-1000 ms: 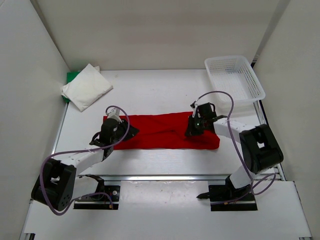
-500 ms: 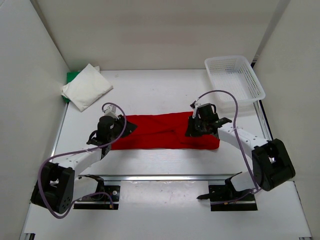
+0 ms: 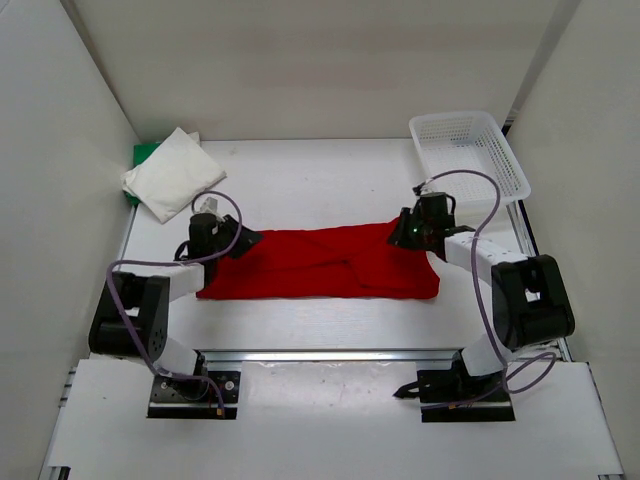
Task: Fold and stack the t-shirts
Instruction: Fold the other side of the tshirt into a rectangle, then rotate the tshirt 90 degrees, then grab the bottom of the folded rectangular tshirt with both arms, then fold the folded rectangular tshirt in 1/3 of the way
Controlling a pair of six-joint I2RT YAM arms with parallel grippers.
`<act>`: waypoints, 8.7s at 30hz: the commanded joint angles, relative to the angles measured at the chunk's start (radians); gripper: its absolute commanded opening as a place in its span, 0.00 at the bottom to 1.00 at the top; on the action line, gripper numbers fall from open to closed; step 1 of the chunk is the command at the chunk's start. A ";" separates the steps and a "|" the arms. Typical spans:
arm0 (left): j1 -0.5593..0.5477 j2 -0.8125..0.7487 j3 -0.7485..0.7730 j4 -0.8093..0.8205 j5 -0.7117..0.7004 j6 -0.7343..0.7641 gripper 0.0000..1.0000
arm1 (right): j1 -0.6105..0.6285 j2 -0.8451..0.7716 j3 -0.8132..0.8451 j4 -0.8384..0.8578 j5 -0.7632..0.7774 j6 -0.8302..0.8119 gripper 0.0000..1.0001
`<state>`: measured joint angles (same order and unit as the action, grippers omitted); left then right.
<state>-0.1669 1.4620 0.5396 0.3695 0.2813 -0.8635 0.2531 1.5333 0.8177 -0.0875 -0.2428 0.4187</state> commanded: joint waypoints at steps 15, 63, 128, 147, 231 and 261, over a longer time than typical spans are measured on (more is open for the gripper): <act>0.221 0.201 -0.029 0.226 0.164 -0.189 0.29 | -0.216 0.168 0.067 0.207 0.099 0.060 0.29; -0.049 -0.546 -0.302 -0.184 0.022 0.096 0.37 | 0.124 1.256 2.012 -0.664 -0.091 0.001 0.00; -0.600 -0.431 -0.270 -0.408 -0.168 0.215 0.56 | 0.273 -0.583 -0.521 -0.109 0.013 0.277 0.46; -0.637 -0.333 -0.250 -0.320 -0.103 0.167 0.39 | 0.423 -0.796 -0.672 -0.126 -0.059 0.480 0.18; -0.480 -0.212 -0.184 -0.119 -0.172 0.089 0.34 | 0.222 -0.225 -0.189 0.108 0.002 0.121 0.23; -0.382 -0.370 -0.268 -0.196 -0.134 0.130 0.43 | 0.232 0.197 0.266 0.113 0.014 0.044 0.01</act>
<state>-0.5770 1.1355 0.2913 0.2424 0.1455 -0.7757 0.4728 1.9141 1.2373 -0.0586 -0.2111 0.4099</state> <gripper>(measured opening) 0.420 0.008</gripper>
